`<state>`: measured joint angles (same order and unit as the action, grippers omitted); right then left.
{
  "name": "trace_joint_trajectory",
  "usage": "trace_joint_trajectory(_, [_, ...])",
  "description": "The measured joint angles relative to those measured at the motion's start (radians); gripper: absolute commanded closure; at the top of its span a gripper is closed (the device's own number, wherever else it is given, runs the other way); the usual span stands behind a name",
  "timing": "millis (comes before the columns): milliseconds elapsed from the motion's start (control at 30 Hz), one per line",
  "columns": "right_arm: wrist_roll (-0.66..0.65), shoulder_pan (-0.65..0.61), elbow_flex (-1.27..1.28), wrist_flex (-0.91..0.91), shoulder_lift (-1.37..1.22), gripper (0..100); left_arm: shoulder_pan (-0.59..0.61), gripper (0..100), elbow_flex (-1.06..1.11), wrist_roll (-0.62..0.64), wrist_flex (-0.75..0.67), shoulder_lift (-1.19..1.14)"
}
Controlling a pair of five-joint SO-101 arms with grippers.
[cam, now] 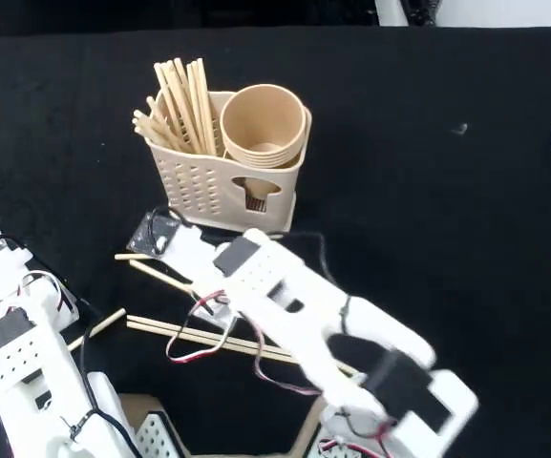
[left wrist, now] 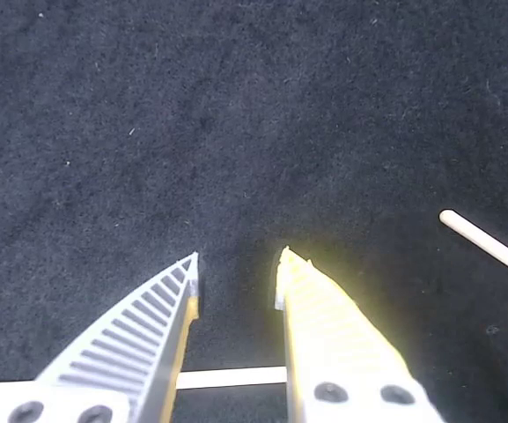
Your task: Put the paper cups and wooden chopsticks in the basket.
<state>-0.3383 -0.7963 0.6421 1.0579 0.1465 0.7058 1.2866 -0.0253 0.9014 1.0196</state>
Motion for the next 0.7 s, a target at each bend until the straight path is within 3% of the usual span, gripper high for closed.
trace_joint_trajectory(267, [-0.034,0.075,-0.040,0.066,0.296,98.8,0.000,85,0.000,0.000,0.000,0.000])
trace_joint_trajectory(533, [-0.031,0.107,-0.325,0.163,0.571,98.8,0.000,85,0.000,0.000,0.000,0.000])
trace_joint_trajectory(700, [0.049,0.109,-0.428,-0.009,0.600,98.7,0.000,85,0.000,0.000,0.000,0.000])
